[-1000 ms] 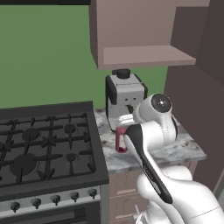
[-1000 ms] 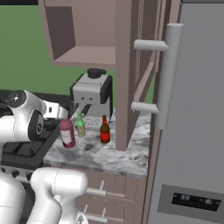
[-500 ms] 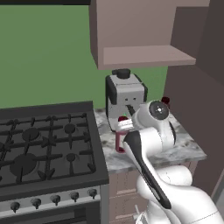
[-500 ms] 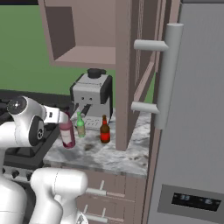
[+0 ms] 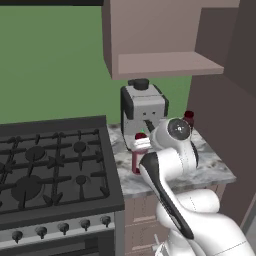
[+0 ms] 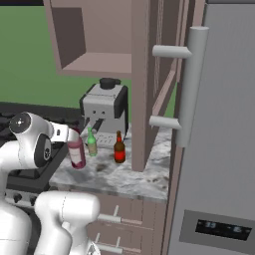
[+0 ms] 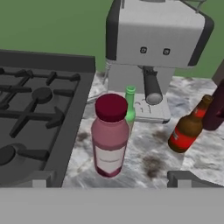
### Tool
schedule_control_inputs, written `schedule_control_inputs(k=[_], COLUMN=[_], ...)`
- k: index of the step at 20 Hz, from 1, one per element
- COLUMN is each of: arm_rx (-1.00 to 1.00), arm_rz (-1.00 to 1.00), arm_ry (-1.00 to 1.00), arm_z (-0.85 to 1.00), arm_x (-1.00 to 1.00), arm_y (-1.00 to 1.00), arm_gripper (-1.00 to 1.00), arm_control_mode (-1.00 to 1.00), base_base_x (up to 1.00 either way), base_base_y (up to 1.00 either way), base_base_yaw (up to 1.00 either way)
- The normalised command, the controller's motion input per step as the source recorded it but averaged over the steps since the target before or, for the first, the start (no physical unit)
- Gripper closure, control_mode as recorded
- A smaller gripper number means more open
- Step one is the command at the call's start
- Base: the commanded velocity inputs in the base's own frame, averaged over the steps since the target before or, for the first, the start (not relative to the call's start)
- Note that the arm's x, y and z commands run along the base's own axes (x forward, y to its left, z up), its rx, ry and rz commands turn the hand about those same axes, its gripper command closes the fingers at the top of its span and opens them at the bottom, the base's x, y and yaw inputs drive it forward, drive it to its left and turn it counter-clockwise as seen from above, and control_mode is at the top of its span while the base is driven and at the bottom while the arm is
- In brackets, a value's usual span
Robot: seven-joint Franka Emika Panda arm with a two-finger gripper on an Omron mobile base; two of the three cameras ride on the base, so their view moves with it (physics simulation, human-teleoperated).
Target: Sort all alcoholic drinks to one cabinet, and non-alcoholic drinks to the other.
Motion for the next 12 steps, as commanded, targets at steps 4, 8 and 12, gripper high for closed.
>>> schedule_control_inputs(k=[4,8,12], arm_rx=[0.0,0.0,0.0], arm_rz=[-0.01,0.0,0.0], arm_ry=[0.0,0.0,0.02], arm_z=[0.0,0.0,-0.04], arm_x=[0.16,0.16,0.13], arm_y=[0.0,0.0,0.0], arm_gripper=[-1.0,-1.0,-1.0], arm_control_mode=[-1.0,-1.0,-1.0], base_base_x=[0.0,0.0,0.0], base_base_y=[0.0,0.0,0.0], base_base_yaw=[0.0,0.0,0.0])
